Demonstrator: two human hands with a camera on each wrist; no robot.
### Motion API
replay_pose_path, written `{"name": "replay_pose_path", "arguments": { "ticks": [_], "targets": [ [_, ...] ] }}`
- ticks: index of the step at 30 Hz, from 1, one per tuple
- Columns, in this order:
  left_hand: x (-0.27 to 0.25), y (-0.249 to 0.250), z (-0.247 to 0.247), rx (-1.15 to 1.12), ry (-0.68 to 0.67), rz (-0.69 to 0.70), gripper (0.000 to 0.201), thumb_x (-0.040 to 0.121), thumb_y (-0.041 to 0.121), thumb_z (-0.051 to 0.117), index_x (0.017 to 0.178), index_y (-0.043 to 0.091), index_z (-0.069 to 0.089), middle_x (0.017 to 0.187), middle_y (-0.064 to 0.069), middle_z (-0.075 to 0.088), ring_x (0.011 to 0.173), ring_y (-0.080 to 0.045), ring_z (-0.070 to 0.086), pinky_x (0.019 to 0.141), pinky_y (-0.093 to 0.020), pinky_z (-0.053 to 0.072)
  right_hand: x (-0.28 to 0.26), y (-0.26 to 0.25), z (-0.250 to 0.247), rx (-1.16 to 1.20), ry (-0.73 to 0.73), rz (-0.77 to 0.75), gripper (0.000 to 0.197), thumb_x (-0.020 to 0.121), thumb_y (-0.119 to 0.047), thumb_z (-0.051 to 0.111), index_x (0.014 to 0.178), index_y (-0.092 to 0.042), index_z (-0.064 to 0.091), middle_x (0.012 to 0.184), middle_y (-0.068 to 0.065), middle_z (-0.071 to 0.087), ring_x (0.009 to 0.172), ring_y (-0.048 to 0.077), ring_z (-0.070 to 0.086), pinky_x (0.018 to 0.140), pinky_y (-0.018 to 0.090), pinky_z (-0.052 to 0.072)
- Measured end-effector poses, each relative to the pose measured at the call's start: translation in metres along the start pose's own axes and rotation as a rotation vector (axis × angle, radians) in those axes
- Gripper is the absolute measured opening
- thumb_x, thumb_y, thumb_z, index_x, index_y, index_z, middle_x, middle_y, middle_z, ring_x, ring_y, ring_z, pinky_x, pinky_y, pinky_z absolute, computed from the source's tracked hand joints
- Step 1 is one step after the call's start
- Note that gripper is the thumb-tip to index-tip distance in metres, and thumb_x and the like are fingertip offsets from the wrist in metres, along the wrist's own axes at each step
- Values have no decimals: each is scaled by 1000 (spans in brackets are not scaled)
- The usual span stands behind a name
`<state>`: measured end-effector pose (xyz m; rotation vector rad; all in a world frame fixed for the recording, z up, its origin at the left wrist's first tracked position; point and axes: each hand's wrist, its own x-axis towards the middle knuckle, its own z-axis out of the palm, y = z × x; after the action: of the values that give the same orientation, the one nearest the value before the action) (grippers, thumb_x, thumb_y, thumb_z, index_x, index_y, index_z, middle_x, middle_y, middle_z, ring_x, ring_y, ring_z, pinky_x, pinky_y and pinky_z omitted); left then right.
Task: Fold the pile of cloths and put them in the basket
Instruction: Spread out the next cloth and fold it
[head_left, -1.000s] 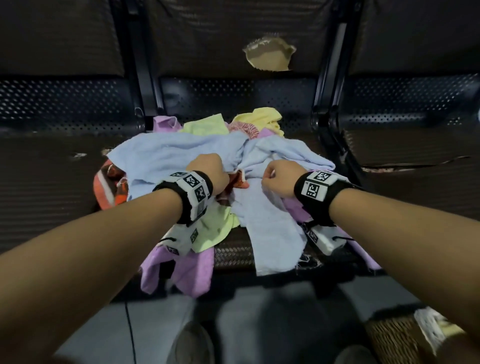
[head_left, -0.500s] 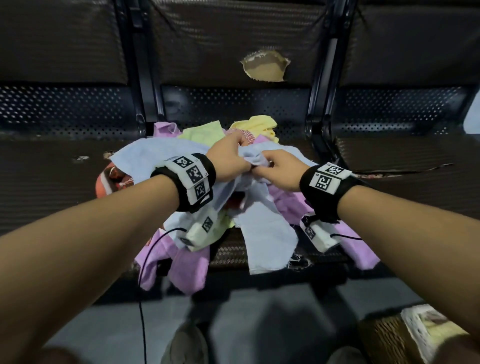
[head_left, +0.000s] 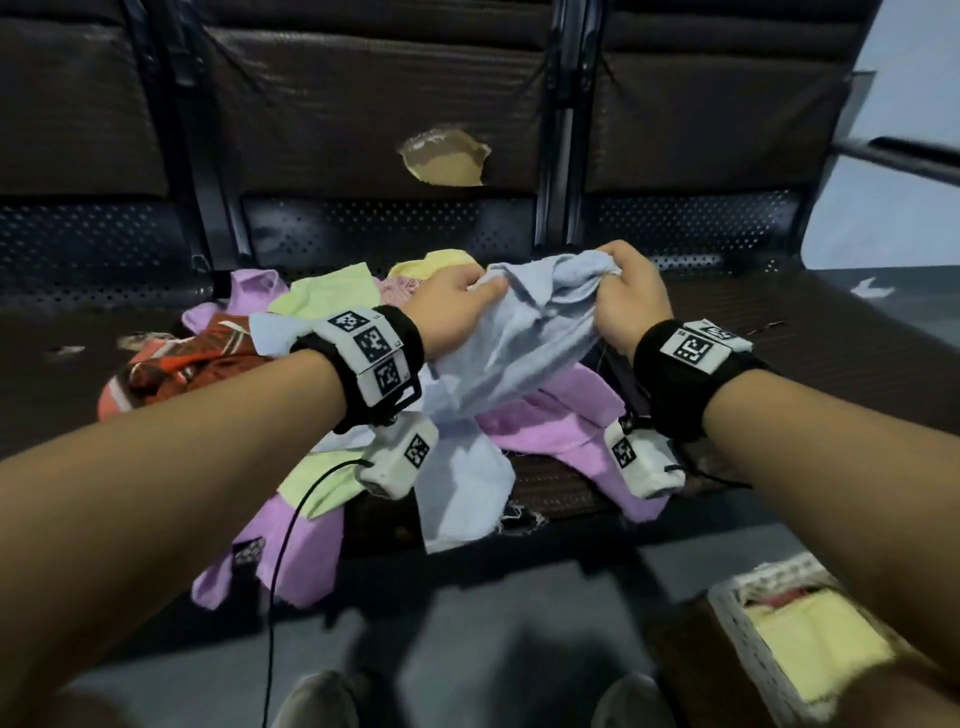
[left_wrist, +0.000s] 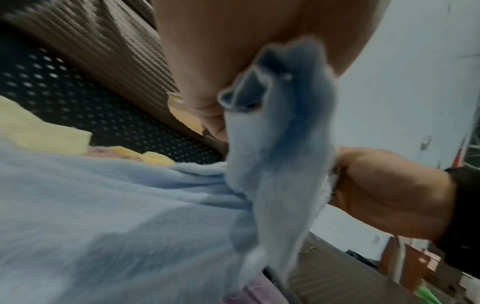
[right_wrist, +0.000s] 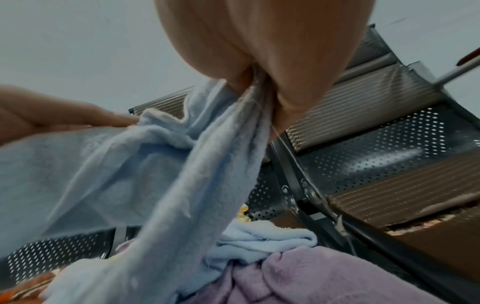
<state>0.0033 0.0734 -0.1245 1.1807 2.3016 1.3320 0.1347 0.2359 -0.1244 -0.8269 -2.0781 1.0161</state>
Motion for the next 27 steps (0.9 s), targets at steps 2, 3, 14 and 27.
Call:
{"name": "replay_pose_path", "arguments": {
  "ticks": [2,3,14,27],
  "targets": [
    [0,15,12,-2,-44,22,25,86,32,72,78,23,50,67,10,49,57,1,45,52,-11,36,-2,0,-10,29,-13,-8,25,90,-8,40,98,-21,60,99,3,67,94,21,62,84,35,50],
    [-1,21,16,-35,-99,20,31,79,34,79,95,22,55,79,9,57,68,-2,53,61,-11,42,-4,0,-14,39,-25,-25,24,91,-9,42,101,-22,60,99,2,67,93,19,62,83,35,50],
    [-7,52,22,-153,-3,100,13,93,21,57,99,18,68,98,0,72,97,-23,65,90,-39,50,-21,17,-43,-322,-175,83,12,87,-14,61,84,-24,69,76,-4,65,80,19,63,69,23,42],
    [-20,61,9,188,124,161,21,90,16,56,107,17,68,95,1,70,89,-19,62,60,-15,36,-23,-40,-13,83,-97,-83,18,81,-16,73,82,-27,58,72,-8,60,63,2,55,58,19,45]
  ]
}}
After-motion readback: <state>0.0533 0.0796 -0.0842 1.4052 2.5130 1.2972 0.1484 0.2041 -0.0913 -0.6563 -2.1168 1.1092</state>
